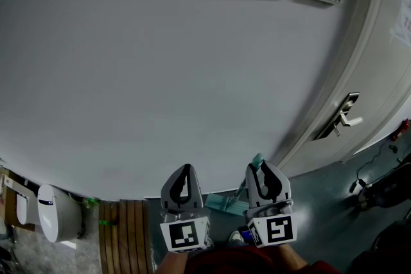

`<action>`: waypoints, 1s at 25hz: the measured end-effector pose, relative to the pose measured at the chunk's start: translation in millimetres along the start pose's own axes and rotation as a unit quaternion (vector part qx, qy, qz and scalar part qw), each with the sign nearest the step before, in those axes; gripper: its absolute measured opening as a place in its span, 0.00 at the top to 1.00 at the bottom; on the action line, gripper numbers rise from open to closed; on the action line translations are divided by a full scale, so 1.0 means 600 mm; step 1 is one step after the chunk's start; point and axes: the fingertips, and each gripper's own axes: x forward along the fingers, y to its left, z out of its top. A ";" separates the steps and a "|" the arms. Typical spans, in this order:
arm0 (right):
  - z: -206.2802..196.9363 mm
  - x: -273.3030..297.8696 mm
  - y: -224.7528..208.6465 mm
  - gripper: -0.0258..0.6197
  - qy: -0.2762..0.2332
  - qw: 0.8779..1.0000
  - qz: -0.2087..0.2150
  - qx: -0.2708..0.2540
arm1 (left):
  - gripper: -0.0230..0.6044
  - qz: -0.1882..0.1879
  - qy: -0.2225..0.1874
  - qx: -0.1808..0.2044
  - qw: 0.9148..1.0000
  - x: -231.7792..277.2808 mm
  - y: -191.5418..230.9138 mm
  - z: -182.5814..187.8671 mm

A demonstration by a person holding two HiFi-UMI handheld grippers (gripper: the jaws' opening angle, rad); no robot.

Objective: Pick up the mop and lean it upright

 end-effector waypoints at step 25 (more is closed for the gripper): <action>-0.047 -0.001 -0.006 0.80 0.034 0.999 -0.007 -0.009 | 0.94 -0.006 0.001 0.002 1.000 0.004 -0.007 -0.007</action>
